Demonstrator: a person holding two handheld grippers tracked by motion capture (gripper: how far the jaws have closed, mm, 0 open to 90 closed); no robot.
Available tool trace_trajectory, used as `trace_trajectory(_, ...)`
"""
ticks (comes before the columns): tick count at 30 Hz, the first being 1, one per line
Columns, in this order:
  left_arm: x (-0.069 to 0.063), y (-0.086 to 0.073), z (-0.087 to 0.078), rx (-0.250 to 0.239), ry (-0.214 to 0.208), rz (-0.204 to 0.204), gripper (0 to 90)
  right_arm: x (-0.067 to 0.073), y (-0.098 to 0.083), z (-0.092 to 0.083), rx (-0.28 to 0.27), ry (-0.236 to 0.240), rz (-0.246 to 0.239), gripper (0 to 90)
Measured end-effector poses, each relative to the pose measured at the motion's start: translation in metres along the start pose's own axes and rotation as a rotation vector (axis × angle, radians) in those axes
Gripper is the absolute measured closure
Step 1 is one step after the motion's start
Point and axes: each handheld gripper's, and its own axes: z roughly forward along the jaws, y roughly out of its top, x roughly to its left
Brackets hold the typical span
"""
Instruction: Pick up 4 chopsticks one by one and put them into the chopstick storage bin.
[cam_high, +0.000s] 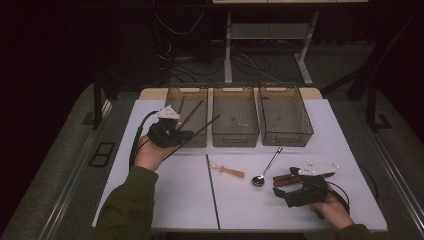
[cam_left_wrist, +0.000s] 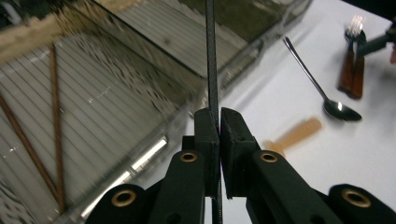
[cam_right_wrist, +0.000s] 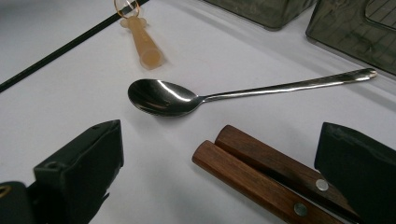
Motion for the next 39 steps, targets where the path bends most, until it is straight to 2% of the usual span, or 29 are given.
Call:
trace_trajectory(3,0.009,0.007,0.003,-0.006,0.02,0.0,85.2,0.0,0.0,0.0,-0.005,0.0,-0.003,1.5)
trace_trajectory(8,0.024,0.018,0.009,-0.009,0.055,-0.02,85.2,0.0,0.0,-0.001,-0.007,0.004,0.0,1.5)
trace_trajectory(16,0.047,0.037,0.021,-0.023,0.089,-0.052,85.1,0.001,0.001,-0.003,-0.013,0.009,-0.001,1.5)
trace_trajectory(20,0.058,0.048,0.027,0.007,0.112,-0.035,85.1,0.001,0.001,-0.004,-0.017,0.011,0.003,1.5)
trace_trajectory(23,0.067,0.052,0.035,-0.034,0.116,-0.076,85.1,0.002,0.001,-0.005,-0.021,0.013,0.004,1.5)
trace_trajectory(26,0.074,0.054,0.043,-0.031,0.141,-0.088,85.1,0.001,0.001,-0.006,-0.024,0.015,0.001,1.5)
trace_trajectory(29,0.08,0.054,0.048,-0.01,0.18,-0.083,85.1,0.001,0.001,-0.007,-0.033,0.017,0.007,1.5)
trace_trajectory(32,0.087,0.05,0.053,-0.001,0.202,-0.113,85.1,0.001,0.001,-0.007,-0.033,0.017,0.008,1.5)
trace_trajectory(36,0.096,0.041,0.058,0.008,0.206,-0.149,85.1,0.001,0.001,-0.007,-0.034,0.018,0.006,1.5)
trace_trajectory(39,0.1,0.036,0.061,0.015,0.209,-0.157,85.1,0.001,0.002,-0.008,-0.036,0.019,0.007,1.5)
